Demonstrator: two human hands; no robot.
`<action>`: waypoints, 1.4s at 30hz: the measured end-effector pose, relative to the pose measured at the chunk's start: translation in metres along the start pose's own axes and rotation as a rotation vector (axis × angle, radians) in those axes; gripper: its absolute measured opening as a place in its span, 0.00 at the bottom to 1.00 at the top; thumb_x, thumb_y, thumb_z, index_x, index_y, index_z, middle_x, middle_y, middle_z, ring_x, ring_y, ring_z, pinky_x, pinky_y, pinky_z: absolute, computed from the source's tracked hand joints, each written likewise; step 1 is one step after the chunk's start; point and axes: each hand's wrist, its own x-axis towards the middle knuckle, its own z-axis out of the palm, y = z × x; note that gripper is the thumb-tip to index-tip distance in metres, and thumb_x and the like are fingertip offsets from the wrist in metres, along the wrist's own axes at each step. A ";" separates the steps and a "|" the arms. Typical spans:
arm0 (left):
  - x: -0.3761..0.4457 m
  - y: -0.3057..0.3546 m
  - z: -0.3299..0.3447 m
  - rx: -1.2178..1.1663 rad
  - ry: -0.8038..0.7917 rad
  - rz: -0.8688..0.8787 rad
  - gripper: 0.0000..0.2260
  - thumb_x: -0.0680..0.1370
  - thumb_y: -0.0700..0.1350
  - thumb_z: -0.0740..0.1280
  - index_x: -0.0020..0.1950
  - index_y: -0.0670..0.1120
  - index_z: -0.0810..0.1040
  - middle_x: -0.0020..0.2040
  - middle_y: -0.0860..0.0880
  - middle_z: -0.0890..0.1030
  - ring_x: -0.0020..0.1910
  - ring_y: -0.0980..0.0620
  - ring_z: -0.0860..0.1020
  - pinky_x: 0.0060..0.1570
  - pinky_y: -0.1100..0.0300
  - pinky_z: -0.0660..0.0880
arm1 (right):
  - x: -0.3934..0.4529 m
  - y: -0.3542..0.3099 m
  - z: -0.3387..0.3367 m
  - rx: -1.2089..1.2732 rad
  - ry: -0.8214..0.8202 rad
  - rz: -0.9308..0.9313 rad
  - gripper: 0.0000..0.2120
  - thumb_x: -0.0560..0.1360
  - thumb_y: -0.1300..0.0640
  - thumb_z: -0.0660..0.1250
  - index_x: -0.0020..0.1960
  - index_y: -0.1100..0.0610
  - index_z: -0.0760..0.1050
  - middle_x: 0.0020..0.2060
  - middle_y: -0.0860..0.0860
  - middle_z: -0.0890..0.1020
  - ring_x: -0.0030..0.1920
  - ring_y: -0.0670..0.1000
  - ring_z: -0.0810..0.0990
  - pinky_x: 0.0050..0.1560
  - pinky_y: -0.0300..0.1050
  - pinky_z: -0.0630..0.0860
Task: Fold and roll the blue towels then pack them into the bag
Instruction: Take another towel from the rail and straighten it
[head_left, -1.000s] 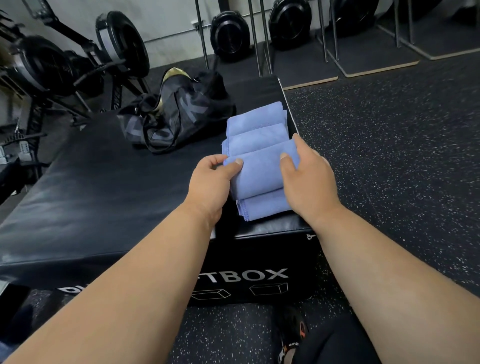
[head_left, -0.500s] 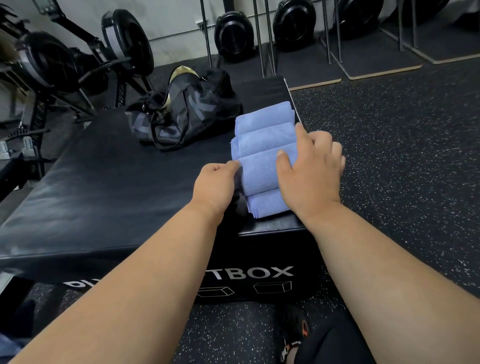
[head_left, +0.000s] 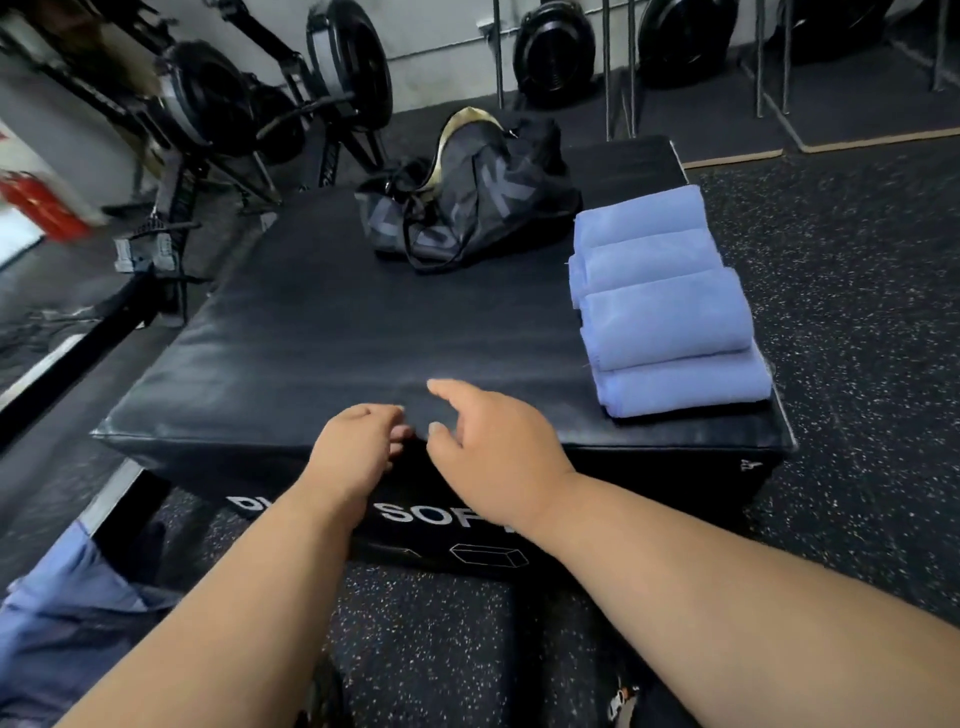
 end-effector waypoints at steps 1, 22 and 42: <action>0.004 -0.014 -0.014 -0.007 0.014 -0.014 0.07 0.81 0.45 0.67 0.53 0.44 0.81 0.42 0.48 0.82 0.41 0.49 0.76 0.44 0.53 0.70 | 0.001 -0.003 0.007 -0.010 -0.037 -0.008 0.24 0.82 0.47 0.62 0.78 0.45 0.70 0.50 0.47 0.85 0.59 0.51 0.80 0.58 0.47 0.73; 0.026 -0.232 -0.375 -0.127 0.291 -0.349 0.08 0.77 0.48 0.64 0.38 0.51 0.70 0.31 0.51 0.66 0.25 0.52 0.59 0.30 0.57 0.53 | 0.044 -0.151 0.249 0.045 -0.495 -0.043 0.18 0.82 0.49 0.62 0.71 0.42 0.75 0.37 0.44 0.83 0.40 0.44 0.81 0.49 0.49 0.80; 0.110 -0.450 -0.555 -0.168 0.536 -0.448 0.19 0.71 0.53 0.70 0.59 0.49 0.84 0.61 0.47 0.84 0.61 0.44 0.81 0.69 0.45 0.75 | 0.098 -0.264 0.478 0.054 -0.708 -0.038 0.13 0.83 0.51 0.64 0.67 0.44 0.78 0.34 0.45 0.81 0.36 0.47 0.81 0.41 0.45 0.79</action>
